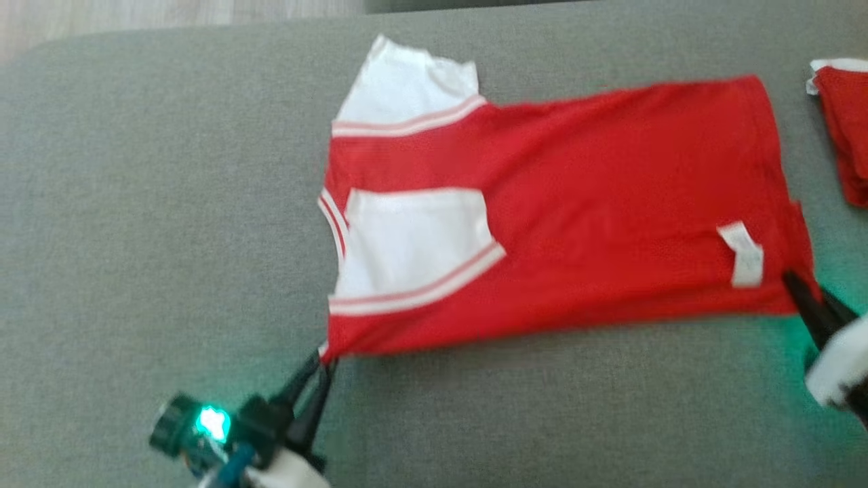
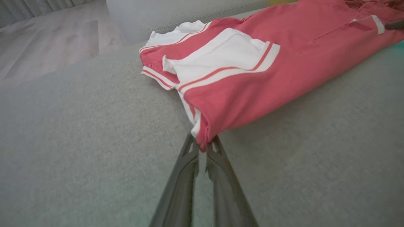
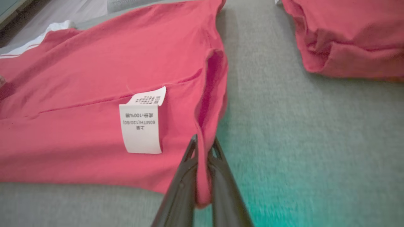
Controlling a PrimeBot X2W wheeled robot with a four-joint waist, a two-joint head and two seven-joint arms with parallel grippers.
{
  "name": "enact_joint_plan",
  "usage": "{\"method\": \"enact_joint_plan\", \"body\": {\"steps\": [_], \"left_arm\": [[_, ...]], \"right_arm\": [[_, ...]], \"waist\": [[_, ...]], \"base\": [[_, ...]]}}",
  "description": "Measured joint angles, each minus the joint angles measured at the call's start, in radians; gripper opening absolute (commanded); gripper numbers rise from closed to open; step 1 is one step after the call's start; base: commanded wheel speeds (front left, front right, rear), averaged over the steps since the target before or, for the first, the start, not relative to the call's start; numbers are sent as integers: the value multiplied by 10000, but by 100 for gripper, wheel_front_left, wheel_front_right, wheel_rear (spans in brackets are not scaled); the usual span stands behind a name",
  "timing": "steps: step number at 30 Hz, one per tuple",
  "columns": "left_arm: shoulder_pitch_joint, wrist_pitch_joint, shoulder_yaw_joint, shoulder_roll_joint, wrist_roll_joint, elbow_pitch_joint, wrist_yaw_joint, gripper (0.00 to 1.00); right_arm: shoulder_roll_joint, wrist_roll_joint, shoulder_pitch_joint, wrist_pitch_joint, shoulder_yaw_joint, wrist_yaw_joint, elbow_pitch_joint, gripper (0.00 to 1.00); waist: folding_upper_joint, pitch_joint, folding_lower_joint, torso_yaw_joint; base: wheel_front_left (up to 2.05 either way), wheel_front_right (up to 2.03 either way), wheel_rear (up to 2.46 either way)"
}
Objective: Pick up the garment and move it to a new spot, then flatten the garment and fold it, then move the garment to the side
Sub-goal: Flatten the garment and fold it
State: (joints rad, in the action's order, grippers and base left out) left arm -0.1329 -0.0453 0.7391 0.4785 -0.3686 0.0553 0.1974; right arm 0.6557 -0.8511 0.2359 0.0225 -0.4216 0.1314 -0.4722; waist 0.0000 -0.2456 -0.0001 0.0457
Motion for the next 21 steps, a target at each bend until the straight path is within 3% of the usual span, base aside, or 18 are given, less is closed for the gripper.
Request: {"method": "enact_joint_plan", "body": {"steps": [5,9,10,11,12,13,14,21], "left_arm": [[833,-15,138,134,0,-520,244,0],[1041,13,295,174,-42,-780,280,0],[1037,15,334,167,-125,-788,226,0],[1034,46,368,159,-180,-780,192,0],[1018,130,395,146,-219,-748,121,34],[1007,188,401,104,-278,-709,82,58],[997,192,407,61,-291,-652,81,100],[544,163,19,-121,-462,-644,240,100]], "right_arm": [[763,-485,-1328,102,125,0,915,0],[911,-571,-1994,150,364,0,1333,0],[924,-568,-2096,219,389,0,1377,22],[922,-546,-2145,265,395,0,1375,57],[915,-535,-2160,265,416,0,1377,100],[894,-502,-2162,259,477,0,1375,100],[874,-382,-2161,236,556,0,1369,100],[608,938,-1841,-945,1321,0,1726,100]], "waist": [[0,124,0,136],[0,157,0,216],[0,156,0,227],[0,161,1,232],[0,172,1,237],[0,187,0,238],[0,197,0,223],[0,101,1,-198]], "base": [[0,0,0],[0,0,0],[0,0,0],[0,0,0],[0,0,0],[0,0,0],[0,0,0],[0,0,0]]}}
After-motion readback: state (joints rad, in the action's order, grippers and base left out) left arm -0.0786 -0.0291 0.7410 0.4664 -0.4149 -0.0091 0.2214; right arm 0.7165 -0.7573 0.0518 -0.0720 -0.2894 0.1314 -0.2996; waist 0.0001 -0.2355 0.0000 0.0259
